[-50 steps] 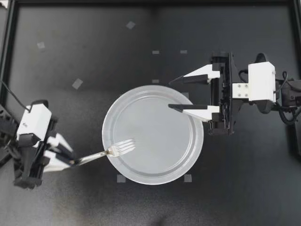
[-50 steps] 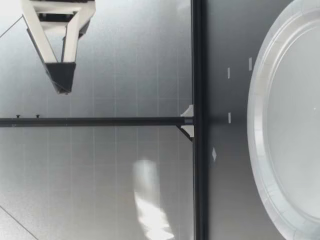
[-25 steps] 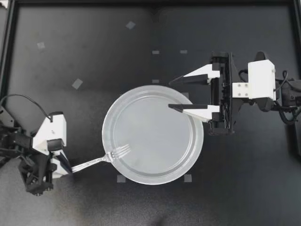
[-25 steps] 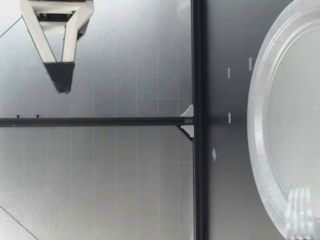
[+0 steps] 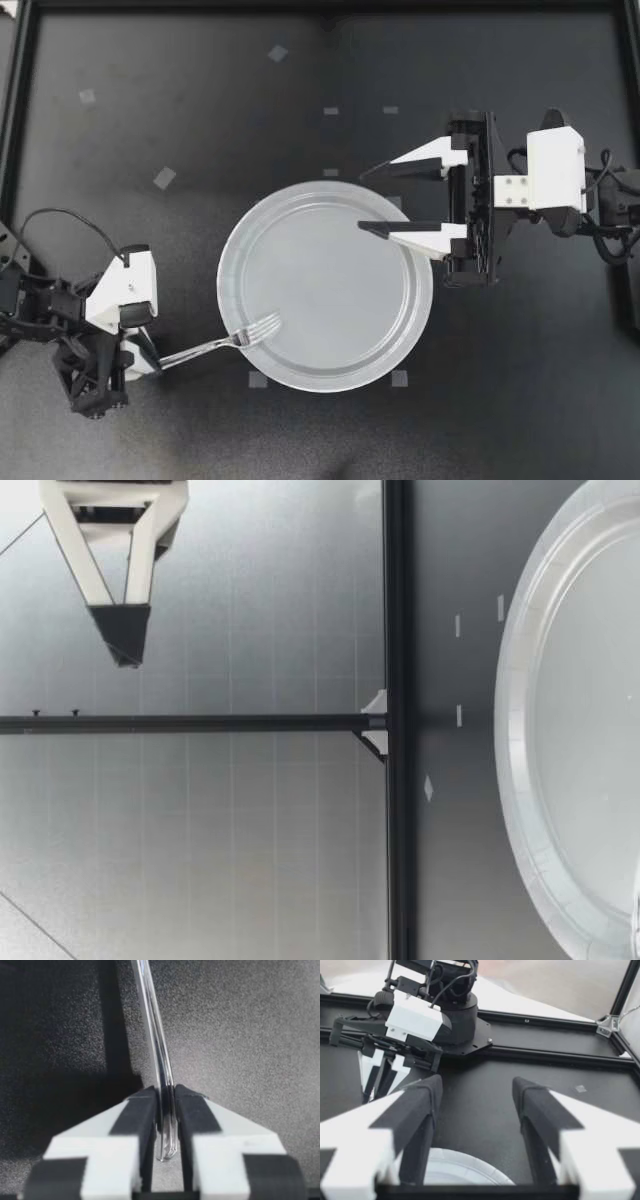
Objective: Pick up the fork and place it on the plate.
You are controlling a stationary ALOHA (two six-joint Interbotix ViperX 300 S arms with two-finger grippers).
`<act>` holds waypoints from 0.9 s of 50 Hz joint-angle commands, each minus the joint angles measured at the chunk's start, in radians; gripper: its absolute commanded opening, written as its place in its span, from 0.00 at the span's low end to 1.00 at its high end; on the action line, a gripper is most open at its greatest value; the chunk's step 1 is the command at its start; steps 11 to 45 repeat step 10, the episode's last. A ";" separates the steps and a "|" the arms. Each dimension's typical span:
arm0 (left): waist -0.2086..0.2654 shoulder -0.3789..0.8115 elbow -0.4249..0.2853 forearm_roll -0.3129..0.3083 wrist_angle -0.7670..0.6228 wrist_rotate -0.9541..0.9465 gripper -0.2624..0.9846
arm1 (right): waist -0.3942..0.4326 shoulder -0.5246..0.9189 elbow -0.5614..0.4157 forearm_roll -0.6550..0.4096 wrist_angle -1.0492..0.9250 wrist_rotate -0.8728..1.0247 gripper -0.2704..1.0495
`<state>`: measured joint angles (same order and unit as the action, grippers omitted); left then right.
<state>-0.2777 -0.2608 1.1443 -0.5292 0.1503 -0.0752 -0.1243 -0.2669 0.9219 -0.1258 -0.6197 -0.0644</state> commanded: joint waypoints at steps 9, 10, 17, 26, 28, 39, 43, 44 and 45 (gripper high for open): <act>-0.003 0.031 -0.015 -0.002 -0.015 -0.002 0.30 | 0.008 -0.015 -0.018 0.000 -0.003 0.005 0.65; -0.003 0.035 -0.017 -0.002 -0.017 -0.002 0.30 | 0.009 -0.014 -0.018 0.000 -0.003 0.005 0.65; -0.003 0.035 -0.017 -0.002 -0.017 -0.002 0.30 | 0.009 -0.014 -0.018 0.000 -0.003 0.005 0.65; -0.003 0.035 -0.017 -0.002 -0.017 -0.002 0.30 | 0.009 -0.014 -0.018 0.000 -0.003 0.005 0.65; -0.003 0.035 -0.017 -0.002 -0.017 -0.002 0.30 | 0.009 -0.014 -0.018 0.000 -0.003 0.005 0.65; -0.003 0.035 -0.017 -0.002 -0.017 -0.002 0.30 | 0.009 -0.014 -0.018 0.000 -0.003 0.005 0.65; -0.003 0.035 -0.017 -0.002 -0.017 -0.002 0.30 | 0.009 -0.014 -0.018 0.000 -0.003 0.005 0.65; -0.003 0.035 -0.017 -0.002 -0.017 -0.002 0.30 | 0.009 -0.014 -0.018 0.000 -0.003 0.005 0.65; -0.003 0.035 -0.017 -0.002 -0.017 -0.002 0.30 | 0.009 -0.014 -0.018 0.000 -0.003 0.005 0.65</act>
